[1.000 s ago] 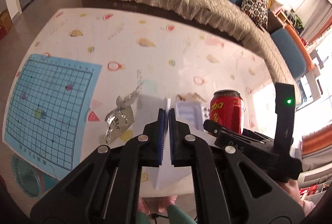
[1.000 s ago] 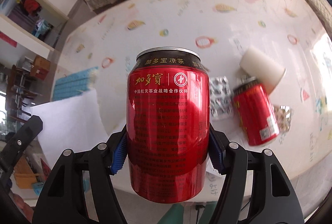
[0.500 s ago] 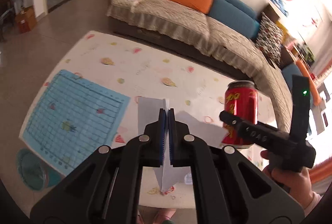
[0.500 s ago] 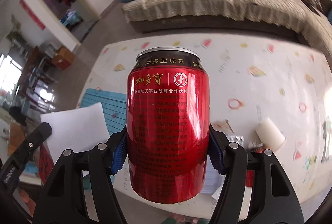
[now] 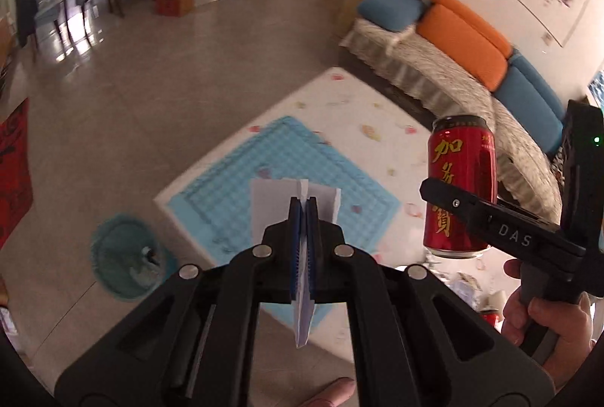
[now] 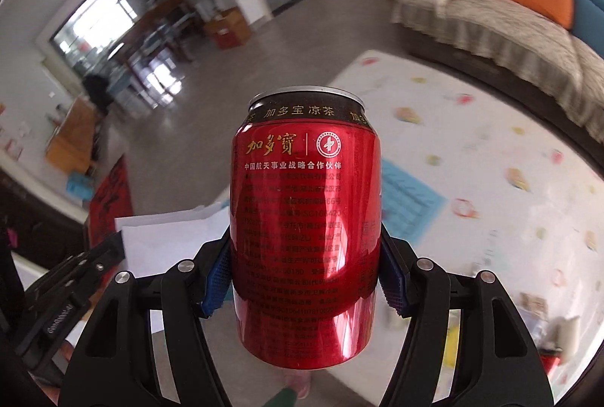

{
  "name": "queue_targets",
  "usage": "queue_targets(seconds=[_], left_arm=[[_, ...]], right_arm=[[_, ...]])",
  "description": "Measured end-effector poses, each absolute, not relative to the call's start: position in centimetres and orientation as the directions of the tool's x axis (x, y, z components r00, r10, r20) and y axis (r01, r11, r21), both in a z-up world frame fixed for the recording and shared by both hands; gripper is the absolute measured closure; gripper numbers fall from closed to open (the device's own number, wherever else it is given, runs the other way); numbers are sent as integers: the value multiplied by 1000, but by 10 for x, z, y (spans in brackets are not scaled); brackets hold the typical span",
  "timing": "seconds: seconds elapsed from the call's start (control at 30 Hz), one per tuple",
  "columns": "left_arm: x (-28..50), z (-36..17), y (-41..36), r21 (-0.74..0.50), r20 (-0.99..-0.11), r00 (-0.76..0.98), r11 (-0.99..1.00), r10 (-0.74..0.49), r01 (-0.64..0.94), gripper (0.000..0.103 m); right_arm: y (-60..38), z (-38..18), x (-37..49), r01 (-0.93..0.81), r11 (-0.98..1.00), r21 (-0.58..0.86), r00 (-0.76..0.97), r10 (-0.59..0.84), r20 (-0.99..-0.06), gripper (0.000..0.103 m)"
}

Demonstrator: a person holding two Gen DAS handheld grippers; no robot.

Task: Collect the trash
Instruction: 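Carry the white paper and red can over the teal trash bin with both tools, then open both tools to drop the paper and can into the bin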

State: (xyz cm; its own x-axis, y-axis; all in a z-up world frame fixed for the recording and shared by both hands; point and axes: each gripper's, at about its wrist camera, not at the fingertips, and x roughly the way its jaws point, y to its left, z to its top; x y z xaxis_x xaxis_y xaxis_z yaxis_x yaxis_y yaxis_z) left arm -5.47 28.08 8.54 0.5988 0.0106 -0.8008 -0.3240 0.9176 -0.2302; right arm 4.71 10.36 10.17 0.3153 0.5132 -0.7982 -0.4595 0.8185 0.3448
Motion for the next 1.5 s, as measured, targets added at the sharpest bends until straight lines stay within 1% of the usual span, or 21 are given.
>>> queue_targets(seconds=[0.23,0.43,0.6,0.73,0.83,0.97,1.03,1.07,1.1,1.13,1.17,1.2,1.23,1.27,1.4,1.5], left_arm=[[-104,56,416,-183,-839,527,841,137,-510,101],[-134,-5,503,-168,-874,456,777,168,-606,101],[-144,-62,545,-165,-896,414,747,160,-645,102],[-153,-126,578,-241,-912,404,697,76,-675,102],[-159,-171,596,-232,-927,371,686,60,-690,102],[-160,-226,616,-186,-956,291,687,38,-702,101],[-163,-252,625,-148,-973,229,690,26,-709,101],[-165,-261,630,-133,-978,207,685,27,-717,96],[-166,-269,632,-135,-980,196,676,14,-724,92],[-170,-274,638,-130,-981,191,670,18,-731,80],[-171,-275,640,-115,-982,187,669,36,-734,64],[-170,-274,640,-99,-982,182,669,56,-737,56],[-173,-274,645,-94,-981,181,662,64,-744,40],[-176,-274,647,-96,-981,182,657,64,-748,37],[-179,-256,637,-60,-979,175,669,106,-741,37],[-182,-243,637,-75,-973,199,657,116,-750,37]], right_arm=[[280,53,17,-583,700,412,130,581,-803,38],[391,-5,-18,-666,619,416,-5,554,-833,38],[443,-56,-41,-723,575,383,-73,488,-870,38],[473,-107,-51,-741,559,372,-124,430,-894,38],[500,-147,-62,-778,526,345,-148,380,-913,38],[523,-198,-72,-817,493,299,-157,309,-938,37],[528,-216,-70,-823,490,287,-163,281,-946,27],[525,-223,-70,-825,491,281,-161,272,-949,19],[527,-229,-67,-821,497,280,-169,258,-951,14],[529,-234,-65,-811,505,296,-192,249,-949,12],[528,-236,-61,-803,512,306,-205,245,-948,10],[530,-240,-61,-800,516,305,-201,248,-948,6],[527,-237,-58,-797,514,318,-201,271,-941,6],[525,-232,-56,-798,508,325,-202,283,-938,6],[525,-224,-60,-831,448,330,-188,332,-924,6],[511,-201,-54,-820,428,379,-201,405,-892,6]])
